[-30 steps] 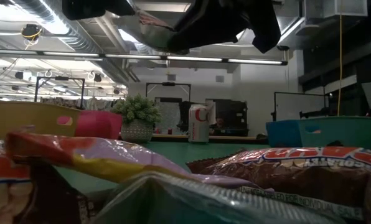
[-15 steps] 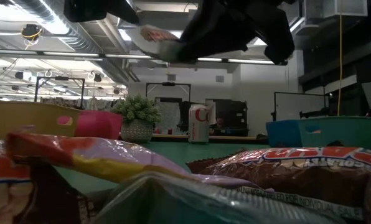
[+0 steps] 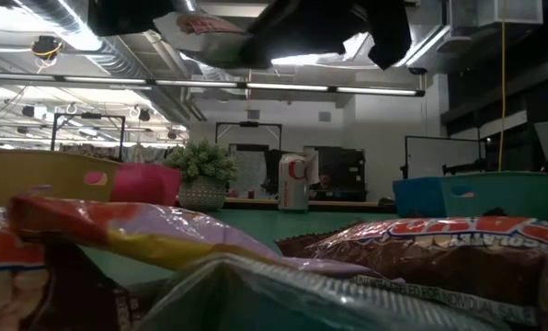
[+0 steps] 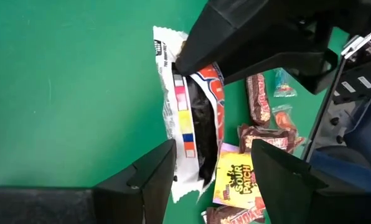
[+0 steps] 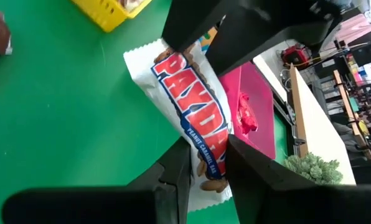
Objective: Sort candy
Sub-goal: Put the white-red chocolate bar into the yellow bin, then put the brown chocolate bar into the yellow bin
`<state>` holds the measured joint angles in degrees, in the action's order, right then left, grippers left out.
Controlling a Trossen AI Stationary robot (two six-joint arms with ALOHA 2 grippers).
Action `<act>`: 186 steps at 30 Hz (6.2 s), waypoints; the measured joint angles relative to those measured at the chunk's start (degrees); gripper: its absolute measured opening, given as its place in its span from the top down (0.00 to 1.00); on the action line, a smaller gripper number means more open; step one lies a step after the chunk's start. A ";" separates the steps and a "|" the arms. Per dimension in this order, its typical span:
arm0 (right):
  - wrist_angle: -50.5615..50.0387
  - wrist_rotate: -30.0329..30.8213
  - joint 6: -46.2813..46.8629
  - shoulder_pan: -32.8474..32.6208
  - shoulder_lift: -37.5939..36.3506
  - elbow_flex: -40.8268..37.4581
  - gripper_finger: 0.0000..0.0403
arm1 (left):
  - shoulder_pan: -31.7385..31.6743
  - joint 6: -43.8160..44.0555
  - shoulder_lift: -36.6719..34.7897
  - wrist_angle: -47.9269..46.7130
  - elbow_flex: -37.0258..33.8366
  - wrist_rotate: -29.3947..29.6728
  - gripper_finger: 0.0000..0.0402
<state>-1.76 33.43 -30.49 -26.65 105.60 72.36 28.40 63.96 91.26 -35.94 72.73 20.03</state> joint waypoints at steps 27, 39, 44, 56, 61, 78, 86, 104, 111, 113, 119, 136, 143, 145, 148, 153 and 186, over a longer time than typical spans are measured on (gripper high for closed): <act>7.62 -1.10 -3.48 0.00 0.00 0.00 0.78 | 0.00 -1.55 0.00 -0.07 0.00 0.87 0.51; 8.98 -1.09 -5.58 0.04 0.00 0.00 0.78 | 0.00 -1.57 0.00 0.00 0.00 0.21 0.58; 8.83 -1.09 -5.60 0.04 0.00 0.00 0.78 | 0.00 -1.57 0.00 0.10 0.00 0.13 0.69; 8.83 -1.09 -5.65 0.04 0.00 0.00 0.78 | 0.00 -1.57 0.00 0.78 0.00 -0.07 0.87; 8.84 -1.09 -5.65 0.07 0.00 0.00 0.77 | 0.04 -1.57 0.00 0.82 0.00 -0.07 0.87; 4.50 5.55 -0.91 -2.26 0.00 0.00 0.45 | 1.11 -1.61 0.01 -3.22 -0.03 -13.92 0.87; -14.44 1.37 9.14 -3.82 0.00 0.00 0.47 | 8.21 3.25 0.07 -11.49 -0.02 -22.85 0.87; -28.15 -36.00 22.85 -3.72 0.00 0.00 0.48 | 18.75 30.17 0.07 -22.56 -0.02 -22.97 0.76; -32.35 -36.02 24.66 -3.72 0.00 0.00 0.48 | 18.80 30.06 0.07 -22.44 -0.02 -17.81 0.63; -33.03 -36.02 26.12 -3.74 0.00 0.00 0.48 | 18.80 30.03 0.04 -21.92 -0.02 -14.17 0.62; -32.49 -37.52 26.46 -3.76 0.00 -0.64 0.48 | 18.75 29.97 0.04 -20.28 -0.02 -3.28 0.62; -18.15 -33.26 26.00 -5.57 0.04 -10.09 0.48 | 18.75 29.94 0.02 -18.49 -0.02 2.86 0.62; -17.45 -30.38 25.96 -5.57 0.04 -11.82 0.48 | 18.75 29.84 0.00 -17.80 -0.02 7.54 0.62; -17.09 -30.38 25.72 -5.57 0.24 -12.00 0.48 | 18.75 29.86 0.00 -17.78 -0.02 8.48 0.62; -16.59 -30.38 24.61 -5.58 0.42 -12.00 0.48 | 18.75 29.86 0.00 -17.78 -0.02 8.99 0.62; -14.41 -30.40 22.54 -5.57 0.97 -12.07 0.48 | 18.75 29.83 0.00 -17.49 -0.02 9.03 0.62; -16.44 -31.40 22.27 -5.64 2.19 -10.15 0.88 | 18.75 24.90 0.00 -15.28 -0.02 15.37 0.62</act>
<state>-18.20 2.03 -8.23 -32.29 107.79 62.21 47.16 88.86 91.26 -51.22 72.71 35.40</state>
